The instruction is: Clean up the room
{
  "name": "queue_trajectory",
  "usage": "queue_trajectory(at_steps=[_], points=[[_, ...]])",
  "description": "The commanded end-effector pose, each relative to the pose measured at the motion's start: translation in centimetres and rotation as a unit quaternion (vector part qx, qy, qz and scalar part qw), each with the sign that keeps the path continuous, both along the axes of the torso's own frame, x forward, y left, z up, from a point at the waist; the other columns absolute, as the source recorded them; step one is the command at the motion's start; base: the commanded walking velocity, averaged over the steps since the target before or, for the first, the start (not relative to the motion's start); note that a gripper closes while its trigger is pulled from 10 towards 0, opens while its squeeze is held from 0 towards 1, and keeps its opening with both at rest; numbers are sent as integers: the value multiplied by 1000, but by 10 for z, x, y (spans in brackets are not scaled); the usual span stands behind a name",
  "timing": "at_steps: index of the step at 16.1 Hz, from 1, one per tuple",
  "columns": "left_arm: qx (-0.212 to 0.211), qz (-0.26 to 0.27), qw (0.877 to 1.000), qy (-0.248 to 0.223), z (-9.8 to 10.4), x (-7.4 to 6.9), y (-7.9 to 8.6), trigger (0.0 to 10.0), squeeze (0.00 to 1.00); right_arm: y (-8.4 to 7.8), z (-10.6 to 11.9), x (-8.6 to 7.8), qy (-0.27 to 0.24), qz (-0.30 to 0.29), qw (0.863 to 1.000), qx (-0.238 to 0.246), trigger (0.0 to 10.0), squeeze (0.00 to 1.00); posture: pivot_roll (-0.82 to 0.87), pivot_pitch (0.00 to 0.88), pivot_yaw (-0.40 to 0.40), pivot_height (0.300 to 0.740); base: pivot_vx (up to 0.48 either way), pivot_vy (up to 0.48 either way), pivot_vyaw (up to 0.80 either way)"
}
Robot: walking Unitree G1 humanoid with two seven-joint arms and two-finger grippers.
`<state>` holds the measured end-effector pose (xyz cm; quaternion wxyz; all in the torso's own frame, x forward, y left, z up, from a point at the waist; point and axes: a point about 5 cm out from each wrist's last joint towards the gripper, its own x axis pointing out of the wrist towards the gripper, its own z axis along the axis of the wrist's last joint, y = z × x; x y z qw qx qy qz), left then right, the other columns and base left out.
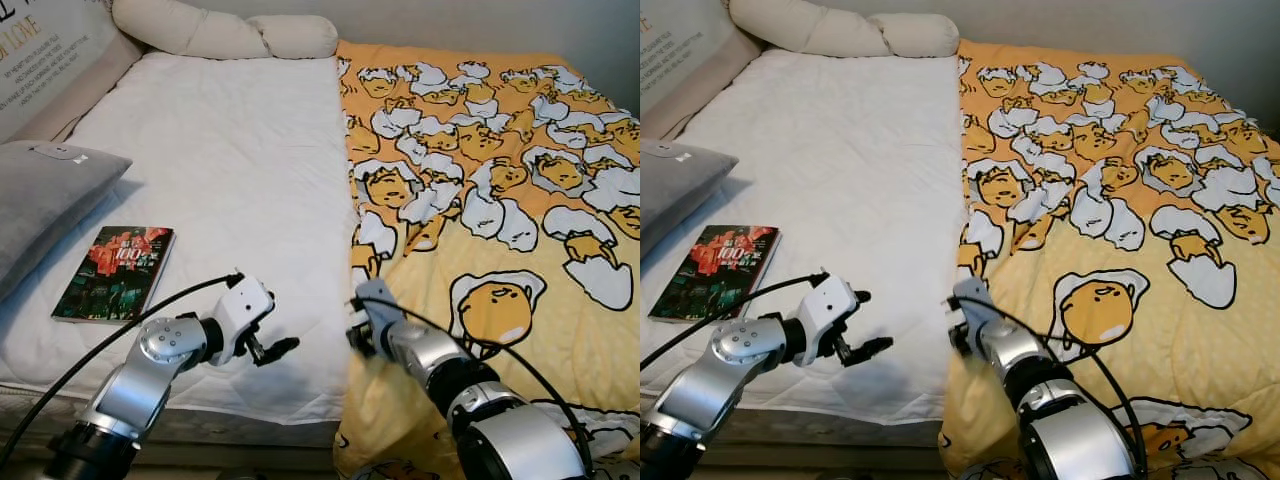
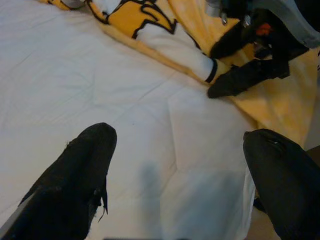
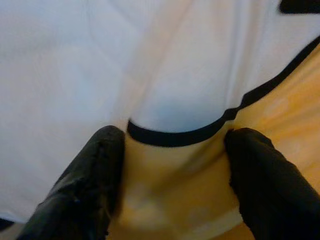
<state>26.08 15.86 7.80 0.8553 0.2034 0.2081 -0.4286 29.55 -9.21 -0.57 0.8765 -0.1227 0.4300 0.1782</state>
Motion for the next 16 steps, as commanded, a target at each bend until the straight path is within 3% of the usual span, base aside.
queue_trajectory(at_steps=[1, 10, 16], points=[[0, 1, 1000, -5, 5, 0, 2, 10000, 0, -8, -7, -5, 17, -10, 1000, -20, 0, 0, 61, 0, -42, 740, 0, 0, 0], [7, -17, 1000, 14, 4, -1, 1, 10000, 0, -16, -8, -4, 13, -30, 999, 5, 0, 0, 32, 0, -17, 740, 0, 0, 0], [6, -18, 1000, 16, 4, 0, 2, 10000, 0, -18, 0, 1, -13, 33, 998, 60, 0, 0, 30, 0, -16, 740, 0, 0, 0]])
